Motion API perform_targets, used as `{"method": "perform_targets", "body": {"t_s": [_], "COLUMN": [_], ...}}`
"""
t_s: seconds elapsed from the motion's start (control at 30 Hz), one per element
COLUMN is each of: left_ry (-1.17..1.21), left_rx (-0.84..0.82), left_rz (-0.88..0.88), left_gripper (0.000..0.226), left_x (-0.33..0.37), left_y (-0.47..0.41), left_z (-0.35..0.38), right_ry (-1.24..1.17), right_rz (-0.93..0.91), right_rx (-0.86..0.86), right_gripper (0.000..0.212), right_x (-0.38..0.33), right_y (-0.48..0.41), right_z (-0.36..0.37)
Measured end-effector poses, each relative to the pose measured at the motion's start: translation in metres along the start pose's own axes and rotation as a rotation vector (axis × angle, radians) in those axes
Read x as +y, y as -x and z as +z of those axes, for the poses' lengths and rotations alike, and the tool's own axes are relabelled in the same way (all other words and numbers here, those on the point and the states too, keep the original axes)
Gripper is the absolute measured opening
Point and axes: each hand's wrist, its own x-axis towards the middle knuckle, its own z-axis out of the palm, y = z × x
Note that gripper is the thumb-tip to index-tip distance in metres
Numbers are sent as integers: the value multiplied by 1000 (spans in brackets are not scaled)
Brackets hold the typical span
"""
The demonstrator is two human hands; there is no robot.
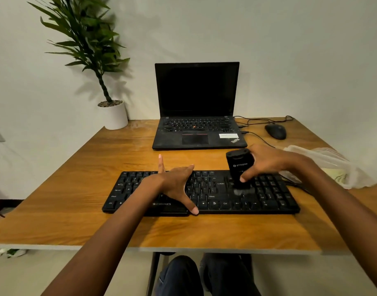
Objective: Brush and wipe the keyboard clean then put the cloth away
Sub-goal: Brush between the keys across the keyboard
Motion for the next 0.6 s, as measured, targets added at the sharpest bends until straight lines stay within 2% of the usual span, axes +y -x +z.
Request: {"method": "perform_targets", "body": {"t_s": [0.07,0.17,0.23,0.4,0.5,0.6], "left_ry": [-12,-51,-86,-134,-170,-208], "left_rx": [-14,-40,-51,-64,-105,-139], "left_rz": [-6,-30,-42,-29,-47,-76], "left_gripper": [129,129,130,129,129,127], "left_x": [2,6,9,8,14,19], "left_y": [1,-1,-3,-5,-8,-10], "left_z": [-2,-7,-9,-10,-16,-20], "right_ry": [18,-190,-222,-24,-69,-180], "right_rz": [-46,-125,-117,-2,-53,-119], "right_rx": [97,210,208,23,85,187], "right_gripper": [45,44,47,43,36,39], "right_x": [-1,-9,-6,6,-11,-21], "right_y": [-15,-38,-46,-36,-44,-58], "right_z": [0,23,34,-5,-6,20]}}
